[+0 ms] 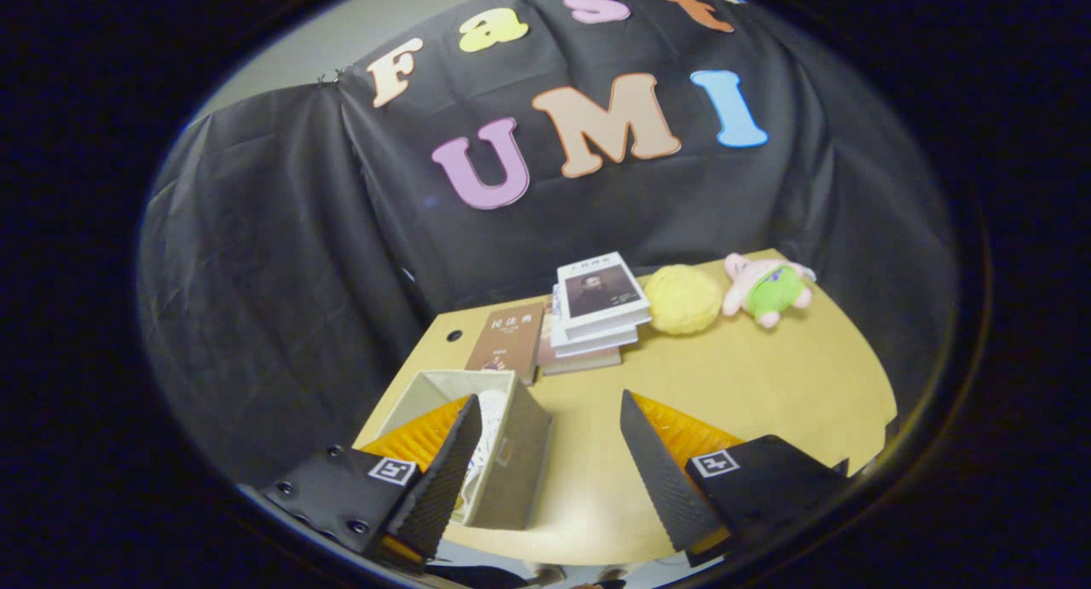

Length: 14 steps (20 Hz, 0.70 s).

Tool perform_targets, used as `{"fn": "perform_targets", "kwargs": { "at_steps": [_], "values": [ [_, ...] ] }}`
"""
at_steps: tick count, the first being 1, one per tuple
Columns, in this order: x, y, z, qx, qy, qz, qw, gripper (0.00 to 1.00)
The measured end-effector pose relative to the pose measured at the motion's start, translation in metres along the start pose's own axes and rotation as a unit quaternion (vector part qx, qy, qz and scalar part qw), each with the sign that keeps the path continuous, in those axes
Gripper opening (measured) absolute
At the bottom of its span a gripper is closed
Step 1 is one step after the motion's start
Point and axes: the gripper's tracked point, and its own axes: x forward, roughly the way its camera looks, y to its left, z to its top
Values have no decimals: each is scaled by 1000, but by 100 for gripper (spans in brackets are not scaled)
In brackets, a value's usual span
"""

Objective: Open the storage box then place both shoes into the box .Put the left shoe in first, then the right shoe, with the right side of both shoes facing outward in a uniform manner.

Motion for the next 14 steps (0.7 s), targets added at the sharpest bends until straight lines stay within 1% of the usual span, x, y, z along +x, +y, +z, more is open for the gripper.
{"fn": "perform_targets", "kwargs": {
  "at_steps": [3,7,11,14],
  "values": [
    [-23,-21,26,-13,-58,-8,998,100],
    [-48,-59,52,-41,-119,-41,991,100],
    [-75,-83,77,-83,-182,-82,976,100],
    [-84,-96,89,-98,-218,-107,965,100]
  ]
}}
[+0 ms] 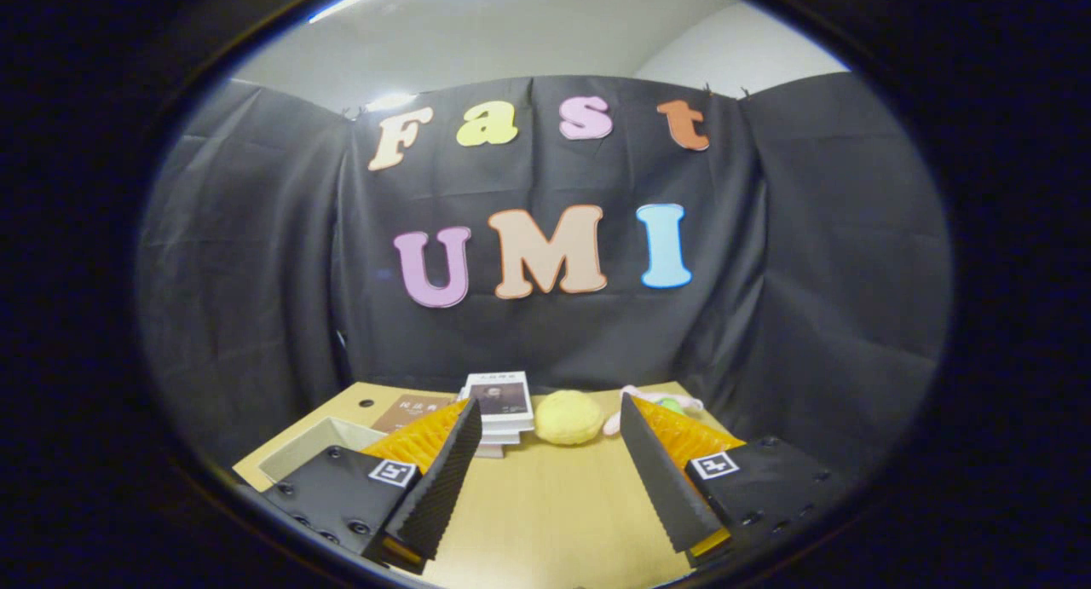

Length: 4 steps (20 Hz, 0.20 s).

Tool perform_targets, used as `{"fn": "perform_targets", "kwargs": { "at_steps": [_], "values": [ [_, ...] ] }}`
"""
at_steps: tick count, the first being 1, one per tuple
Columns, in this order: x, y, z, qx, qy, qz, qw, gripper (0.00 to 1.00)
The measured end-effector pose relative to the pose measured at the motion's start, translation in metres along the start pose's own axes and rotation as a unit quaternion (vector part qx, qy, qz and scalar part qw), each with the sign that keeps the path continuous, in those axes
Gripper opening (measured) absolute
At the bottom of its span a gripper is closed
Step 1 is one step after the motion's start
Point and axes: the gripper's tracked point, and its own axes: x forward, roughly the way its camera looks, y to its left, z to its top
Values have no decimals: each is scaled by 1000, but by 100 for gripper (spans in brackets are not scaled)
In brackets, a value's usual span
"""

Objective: Open the storage box then place both shoes into the box .Put the left shoe in first, then the right shoe, with the right side of both shoes facing outward in a uniform manner.

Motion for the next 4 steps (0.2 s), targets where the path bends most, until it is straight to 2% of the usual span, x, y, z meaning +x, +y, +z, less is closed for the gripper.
{"fn": "perform_targets", "kwargs": {
  "at_steps": [4],
  "values": [
    [2,-4,7,28,-11,-1,1000,100]
  ]
}}
